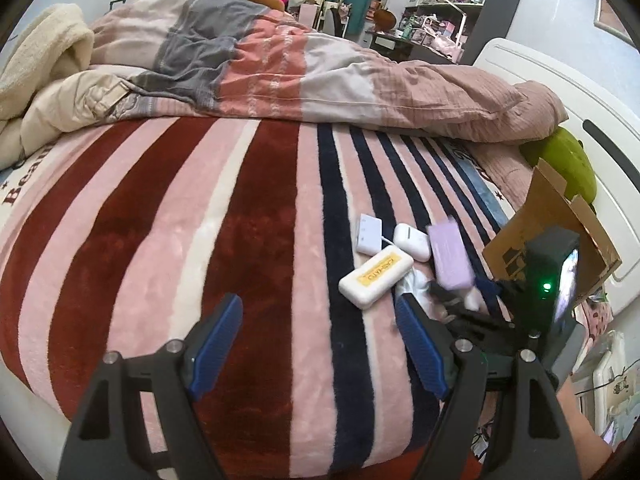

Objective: Organize rigid objects
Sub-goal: 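Return the right tool to the items and grip the lavender box, then lift the lavender box with the right tool and lower it into the cardboard box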

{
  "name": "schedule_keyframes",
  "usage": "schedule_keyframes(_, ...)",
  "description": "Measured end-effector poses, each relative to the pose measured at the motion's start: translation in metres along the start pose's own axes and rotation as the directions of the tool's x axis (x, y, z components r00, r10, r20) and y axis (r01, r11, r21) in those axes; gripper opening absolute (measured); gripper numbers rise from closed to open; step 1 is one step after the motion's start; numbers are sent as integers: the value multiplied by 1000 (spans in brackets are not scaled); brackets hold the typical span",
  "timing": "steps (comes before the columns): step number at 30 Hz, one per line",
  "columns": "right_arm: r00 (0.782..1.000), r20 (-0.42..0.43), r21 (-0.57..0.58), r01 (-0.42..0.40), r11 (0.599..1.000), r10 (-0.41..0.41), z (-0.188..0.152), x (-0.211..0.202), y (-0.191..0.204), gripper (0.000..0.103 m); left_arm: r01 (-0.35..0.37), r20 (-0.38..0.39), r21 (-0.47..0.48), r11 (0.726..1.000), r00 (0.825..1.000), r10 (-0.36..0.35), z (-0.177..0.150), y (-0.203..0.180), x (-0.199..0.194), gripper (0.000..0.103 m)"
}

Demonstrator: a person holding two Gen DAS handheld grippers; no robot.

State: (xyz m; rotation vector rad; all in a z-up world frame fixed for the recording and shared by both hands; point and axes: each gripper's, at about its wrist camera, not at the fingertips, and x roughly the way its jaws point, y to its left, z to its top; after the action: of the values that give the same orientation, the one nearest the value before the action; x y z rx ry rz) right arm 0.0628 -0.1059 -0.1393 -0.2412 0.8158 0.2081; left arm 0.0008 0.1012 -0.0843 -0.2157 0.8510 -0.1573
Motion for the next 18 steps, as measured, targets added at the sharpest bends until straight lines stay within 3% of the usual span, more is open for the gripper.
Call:
schedule_keyframes(1, 1000, -4, 0, 10, 1000, -10, -1, -3, -2, 35, 0, 1, -3, 1000, 1000, 0, 0, 0, 0, 76)
schedule_keyframes(3, 1000, -11, 0, -25, 1000, 25, -1, -10, -7, 20, 10, 5, -4, 1000, 1000, -10, 1, -3, -2, 76)
schedule_keyframes(6, 986, -28, 30, -166, 986, 166, -9, -29, -19, 21, 27, 13, 11, 1000, 1000, -27, 3, -14, -7, 76)
schedule_keyframes(8, 949, -52, 50, -308, 950, 311, -17, -40, -26, 21, 29, 16, 23, 999, 999, -30, 3, -21, -10, 76)
schedule_keyframes(9, 921, -79, 67, -377, 924, 381, -22, -45, -29, 21, 29, 17, 27, 999, 999, -29, 3, -23, -11, 76)
schedule_keyframes(11, 910, -91, 64, -401, 914, 406, -28, -50, -30, 25, 26, 17, 38, 999, 1000, -26, 3, -28, -13, 76)
schedule_keyframes(12, 919, -92, 54, -381, 923, 384, -31, -52, -30, 25, 24, 17, 41, 999, 1000, -25, 2, -29, -14, 76)
schedule_keyframes(13, 934, -100, 38, -341, 939, 343, -33, -52, -30, 33, 22, 17, 44, 999, 1000, -22, 2, -30, -15, 76)
schedule_keyframes(14, 949, -105, 24, -297, 955, 297, -34, -50, -30, 51, 16, 15, 45, 999, 1000, -17, 2, -31, -16, 76)
schedule_keyframes(15, 969, -93, 1, -230, 973, 229, -36, -50, -29, 60, 13, 14, 47, 999, 1000, -14, 2, -31, -17, 76)
schedule_keyframes(16, 975, -75, -12, -208, 978, 207, -37, -50, -30, 68, 8, 12, 49, 999, 1000, -8, 2, -31, -17, 76)
schedule_keyframes(18, 978, -56, -43, -205, 978, 203, -37, -49, -29, 69, -5, 8, 48, 999, 1000, 5, 2, -29, -16, 76)
